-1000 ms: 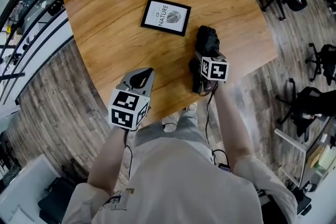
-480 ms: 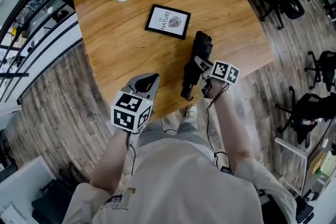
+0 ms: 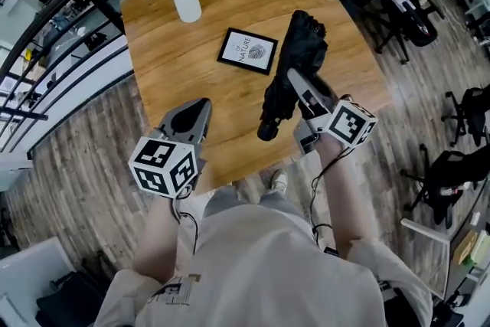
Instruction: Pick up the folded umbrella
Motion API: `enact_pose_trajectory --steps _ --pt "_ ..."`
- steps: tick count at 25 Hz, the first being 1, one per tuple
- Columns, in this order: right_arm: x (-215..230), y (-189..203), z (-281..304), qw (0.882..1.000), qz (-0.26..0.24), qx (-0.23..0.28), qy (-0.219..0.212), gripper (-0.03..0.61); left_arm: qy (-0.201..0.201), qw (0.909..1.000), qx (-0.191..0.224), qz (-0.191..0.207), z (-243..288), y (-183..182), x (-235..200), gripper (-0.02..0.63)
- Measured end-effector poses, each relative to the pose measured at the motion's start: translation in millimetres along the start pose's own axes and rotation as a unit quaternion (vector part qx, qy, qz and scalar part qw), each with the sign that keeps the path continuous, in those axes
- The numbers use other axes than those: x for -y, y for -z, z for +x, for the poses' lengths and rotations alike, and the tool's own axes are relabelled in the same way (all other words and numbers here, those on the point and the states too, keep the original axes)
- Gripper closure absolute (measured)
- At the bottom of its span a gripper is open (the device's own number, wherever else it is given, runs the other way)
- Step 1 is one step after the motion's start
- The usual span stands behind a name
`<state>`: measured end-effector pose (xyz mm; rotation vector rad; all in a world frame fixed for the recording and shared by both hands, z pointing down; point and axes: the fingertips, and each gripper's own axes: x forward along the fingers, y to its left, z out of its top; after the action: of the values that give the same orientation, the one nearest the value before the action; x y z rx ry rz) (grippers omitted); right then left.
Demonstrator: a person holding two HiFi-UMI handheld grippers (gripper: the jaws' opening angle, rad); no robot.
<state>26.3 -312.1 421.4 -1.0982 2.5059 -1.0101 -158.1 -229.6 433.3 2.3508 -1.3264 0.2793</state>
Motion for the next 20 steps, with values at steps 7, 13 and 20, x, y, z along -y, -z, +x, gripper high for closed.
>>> enact_pose_trajectory --steps 7,13,20 --pt "-103 -103 -38 0.989 -0.076 0.117 -0.038 0.359 -0.023 0.9895 0.138 0.037 -51 -116 9 0.597" --pt "-161 -154 -83 0.956 -0.203 0.213 -0.006 0.359 -0.018 0.9744 0.212 0.072 -90 -179 33 0.597" --pt "-200 -171 -117 0.917 -0.302 0.261 0.015 0.359 -0.032 0.9635 0.222 0.146 -99 -188 50 0.597"
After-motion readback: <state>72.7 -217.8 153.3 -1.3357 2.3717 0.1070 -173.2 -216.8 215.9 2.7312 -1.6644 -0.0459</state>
